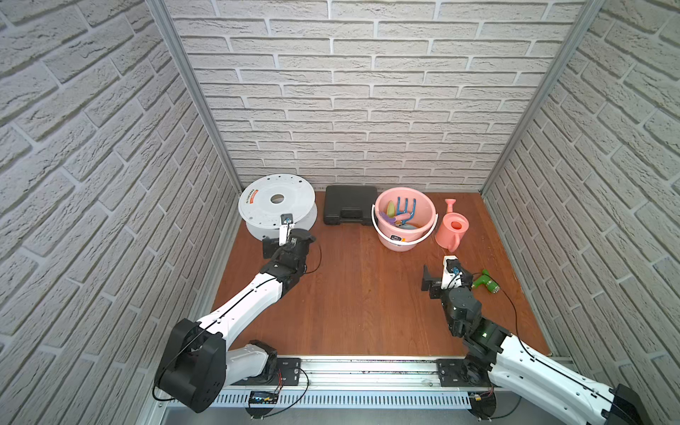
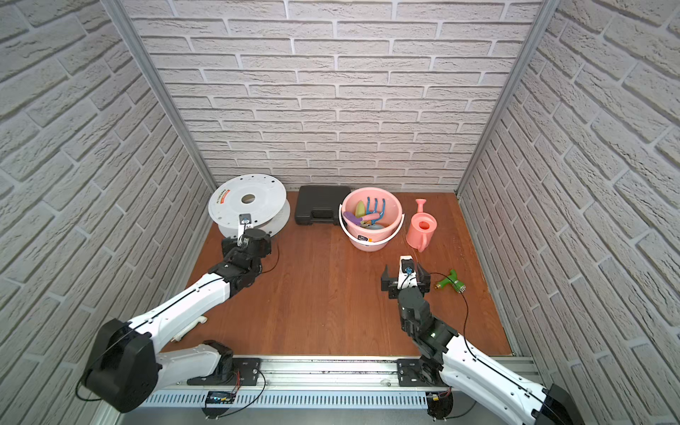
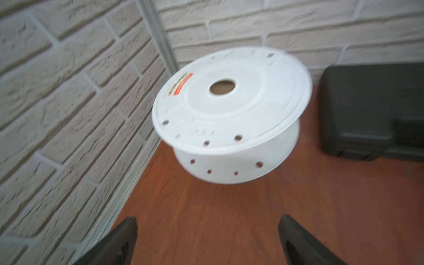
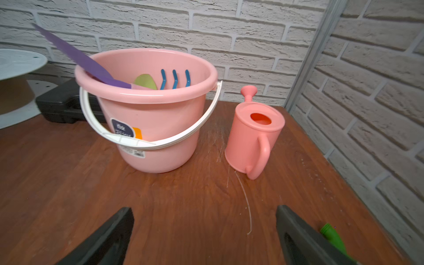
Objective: Organize the gardening tools
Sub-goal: Reset both arms
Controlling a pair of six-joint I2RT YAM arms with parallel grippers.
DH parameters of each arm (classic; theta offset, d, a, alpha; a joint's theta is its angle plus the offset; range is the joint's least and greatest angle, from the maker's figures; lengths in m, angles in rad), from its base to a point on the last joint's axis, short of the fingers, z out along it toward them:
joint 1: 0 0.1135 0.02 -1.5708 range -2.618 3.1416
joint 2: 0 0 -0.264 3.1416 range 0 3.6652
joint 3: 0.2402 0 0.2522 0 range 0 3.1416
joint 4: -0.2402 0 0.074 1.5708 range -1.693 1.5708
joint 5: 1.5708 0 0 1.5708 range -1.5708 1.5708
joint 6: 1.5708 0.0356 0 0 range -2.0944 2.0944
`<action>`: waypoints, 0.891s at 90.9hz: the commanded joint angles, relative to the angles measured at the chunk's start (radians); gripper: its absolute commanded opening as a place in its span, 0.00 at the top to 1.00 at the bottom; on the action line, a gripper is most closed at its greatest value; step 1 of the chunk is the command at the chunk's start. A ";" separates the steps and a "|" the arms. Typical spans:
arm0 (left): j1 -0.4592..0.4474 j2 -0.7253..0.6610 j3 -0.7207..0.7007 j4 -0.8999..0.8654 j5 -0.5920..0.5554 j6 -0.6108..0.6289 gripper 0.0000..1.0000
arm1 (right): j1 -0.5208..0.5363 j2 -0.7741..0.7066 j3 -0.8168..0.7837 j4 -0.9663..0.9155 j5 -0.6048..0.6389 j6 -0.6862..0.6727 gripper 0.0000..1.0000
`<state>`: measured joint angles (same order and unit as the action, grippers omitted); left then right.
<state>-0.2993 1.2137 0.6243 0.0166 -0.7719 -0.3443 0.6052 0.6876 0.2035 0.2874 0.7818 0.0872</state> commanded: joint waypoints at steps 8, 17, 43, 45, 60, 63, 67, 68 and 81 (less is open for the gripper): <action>0.097 0.059 0.004 0.111 -0.004 0.029 0.02 | -0.192 0.193 0.093 0.143 -0.054 -0.052 0.01; 0.113 0.097 0.018 0.161 0.013 0.115 0.02 | -0.242 0.327 0.101 0.278 -0.082 -0.119 0.01; 0.199 0.265 -0.115 0.611 0.083 0.313 0.02 | -0.407 0.734 0.104 0.701 -0.231 -0.165 0.01; 0.197 0.269 -0.125 0.643 0.090 0.326 0.02 | -0.418 0.747 0.103 0.712 -0.263 -0.165 0.01; 0.243 0.307 -0.167 0.736 0.267 0.335 0.02 | -0.501 0.820 0.108 0.738 -0.428 -0.115 0.01; 0.254 0.308 -0.176 0.764 0.302 0.341 0.02 | -0.504 0.820 0.110 0.707 -0.456 -0.109 0.01; 0.258 0.301 -0.182 0.766 0.316 0.337 0.02 | -0.510 0.876 0.098 0.795 -0.469 -0.122 0.01; 0.258 0.301 -0.189 0.774 0.321 0.340 0.02 | -0.510 0.888 0.093 0.826 -0.474 -0.127 0.01; 0.289 0.289 -0.250 0.867 0.441 0.335 0.02 | -0.510 0.850 0.143 0.668 -0.466 -0.109 0.01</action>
<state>-0.0372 1.5208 0.4213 0.7326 -0.4713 -0.0185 0.0978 1.5661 0.3065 0.9882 0.3584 -0.0391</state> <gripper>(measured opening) 0.983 0.989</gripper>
